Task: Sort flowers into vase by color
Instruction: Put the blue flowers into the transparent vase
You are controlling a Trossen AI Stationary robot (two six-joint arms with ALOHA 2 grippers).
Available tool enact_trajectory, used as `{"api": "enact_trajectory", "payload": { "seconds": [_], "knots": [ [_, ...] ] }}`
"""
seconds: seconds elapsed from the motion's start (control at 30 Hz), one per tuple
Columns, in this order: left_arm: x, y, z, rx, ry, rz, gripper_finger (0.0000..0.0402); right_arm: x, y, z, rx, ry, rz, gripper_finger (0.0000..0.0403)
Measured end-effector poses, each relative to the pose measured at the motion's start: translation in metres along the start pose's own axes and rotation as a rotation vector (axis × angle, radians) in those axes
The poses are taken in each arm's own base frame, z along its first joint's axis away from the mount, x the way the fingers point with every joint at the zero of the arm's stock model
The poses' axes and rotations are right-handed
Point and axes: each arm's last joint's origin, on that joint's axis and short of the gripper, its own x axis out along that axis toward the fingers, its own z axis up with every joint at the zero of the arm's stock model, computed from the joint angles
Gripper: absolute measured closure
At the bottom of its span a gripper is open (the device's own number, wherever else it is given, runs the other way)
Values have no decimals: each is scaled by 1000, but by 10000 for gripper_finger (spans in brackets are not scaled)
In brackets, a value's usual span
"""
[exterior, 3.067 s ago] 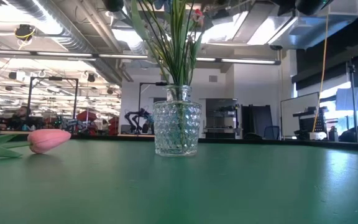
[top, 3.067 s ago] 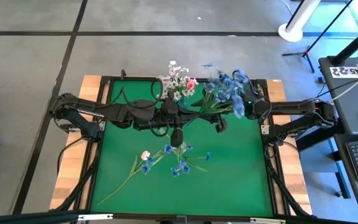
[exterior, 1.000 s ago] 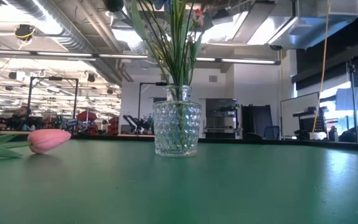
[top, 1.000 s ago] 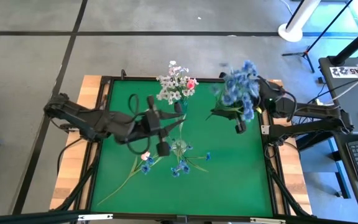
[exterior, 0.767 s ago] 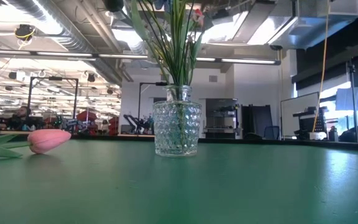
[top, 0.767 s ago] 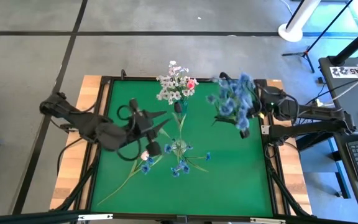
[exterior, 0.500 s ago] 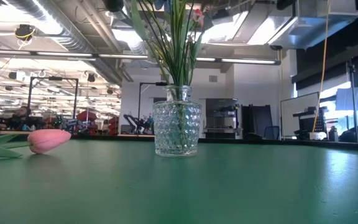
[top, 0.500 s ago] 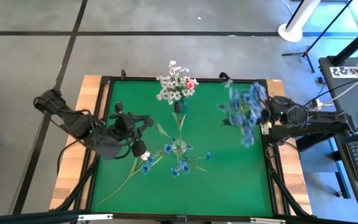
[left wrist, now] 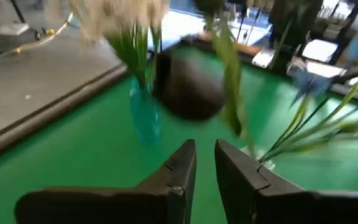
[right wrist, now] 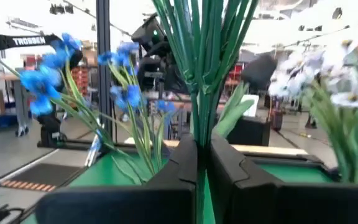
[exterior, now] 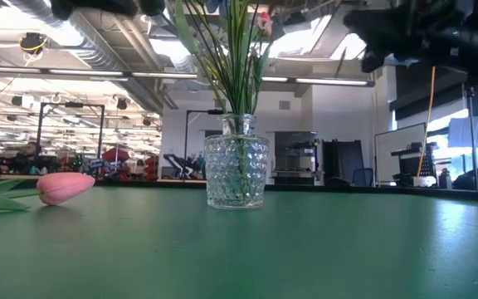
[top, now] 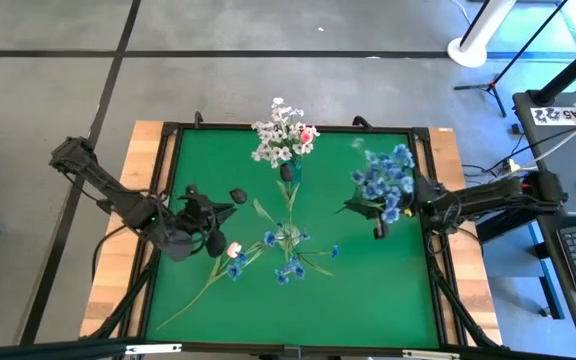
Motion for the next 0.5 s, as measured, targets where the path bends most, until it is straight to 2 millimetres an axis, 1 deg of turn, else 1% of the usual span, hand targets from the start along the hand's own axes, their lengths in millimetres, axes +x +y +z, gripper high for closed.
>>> {"api": "enact_trajectory", "payload": {
  "seconds": [0.07, 0.2, 0.37, 0.5],
  "knots": [
    [5, 2, -13, -3, 5, -5, 354, 10, 1, -4, 1, 8, 17, 392],
    [8, 8, -30, -29, -7, -24, 370, 26, 6, -18, -13, 33, 54, 392],
    [9, 15, -45, -75, -22, -56, 393, 49, 12, -31, -39, 3, 91, 392],
    [13, 17, -60, -106, 1, -112, 399, 70, 11, -41, -45, 3, 108, 392]
  ]
}}
